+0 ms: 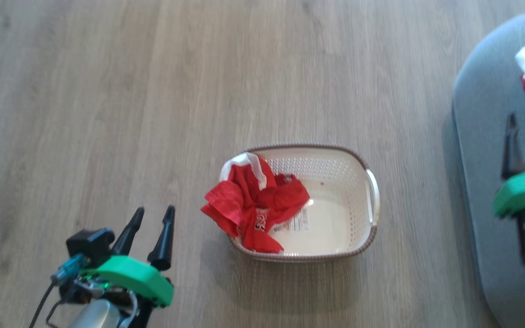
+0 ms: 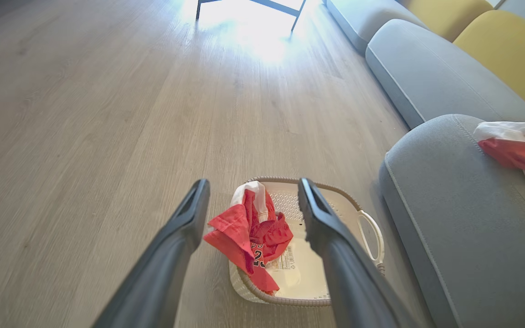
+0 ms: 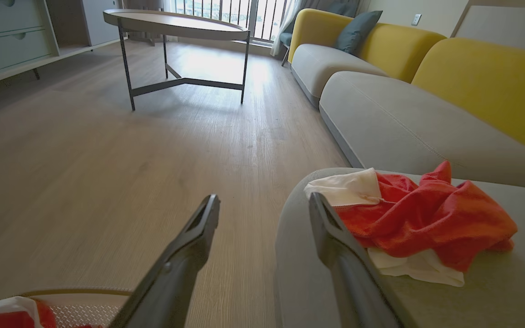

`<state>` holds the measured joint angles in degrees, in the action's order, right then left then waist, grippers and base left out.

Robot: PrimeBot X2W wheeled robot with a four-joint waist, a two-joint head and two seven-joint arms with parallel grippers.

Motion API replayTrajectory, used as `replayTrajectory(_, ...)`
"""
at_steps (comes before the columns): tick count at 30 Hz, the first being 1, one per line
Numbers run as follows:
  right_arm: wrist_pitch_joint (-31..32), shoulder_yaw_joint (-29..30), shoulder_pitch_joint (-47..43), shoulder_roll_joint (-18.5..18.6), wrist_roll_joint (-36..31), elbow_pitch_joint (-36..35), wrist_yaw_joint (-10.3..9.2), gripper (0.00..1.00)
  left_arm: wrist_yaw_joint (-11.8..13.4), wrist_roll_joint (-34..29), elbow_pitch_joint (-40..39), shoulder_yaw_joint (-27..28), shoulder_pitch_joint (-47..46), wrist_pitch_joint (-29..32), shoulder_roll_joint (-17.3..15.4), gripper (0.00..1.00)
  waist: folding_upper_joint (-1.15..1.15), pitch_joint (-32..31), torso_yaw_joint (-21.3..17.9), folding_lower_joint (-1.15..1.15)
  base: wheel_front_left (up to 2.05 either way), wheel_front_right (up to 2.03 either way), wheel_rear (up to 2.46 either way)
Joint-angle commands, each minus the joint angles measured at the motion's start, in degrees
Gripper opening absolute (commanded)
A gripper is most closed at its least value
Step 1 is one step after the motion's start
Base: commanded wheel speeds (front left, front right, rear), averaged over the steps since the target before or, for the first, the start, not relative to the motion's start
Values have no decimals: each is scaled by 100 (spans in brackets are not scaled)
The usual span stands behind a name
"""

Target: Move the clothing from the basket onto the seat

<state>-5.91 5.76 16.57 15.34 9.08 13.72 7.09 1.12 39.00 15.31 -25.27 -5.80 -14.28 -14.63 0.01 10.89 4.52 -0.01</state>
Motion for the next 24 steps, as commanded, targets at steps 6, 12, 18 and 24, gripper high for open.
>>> replayTrajectory(6, -640, -136, -509, -202, -346, -303, 40, 100, 64, -37, -113, 499, 160, -68, -189, 100, -1, -369, 182, 1, 0, 0, 0)
replayTrajectory(12, -871, -79, -1085, -640, -729, -370, 40, 100, -8, -445, -253, 848, 435, -71, -181, 100, -1, -641, 205, 1, 0, 0, 0)
replayTrajectory(18, -906, -133, -1687, -1032, -905, -396, 40, 100, -56, -777, -400, 1173, 664, -71, -75, 100, -1, -850, 247, 1, 0, 0, 0)
replayTrajectory(24, -908, -386, -1989, -1195, -977, -541, 40, 100, -108, -1010, -485, 1385, 794, -72, 52, 100, -1, -914, 224, 1, 0, 0, 0)
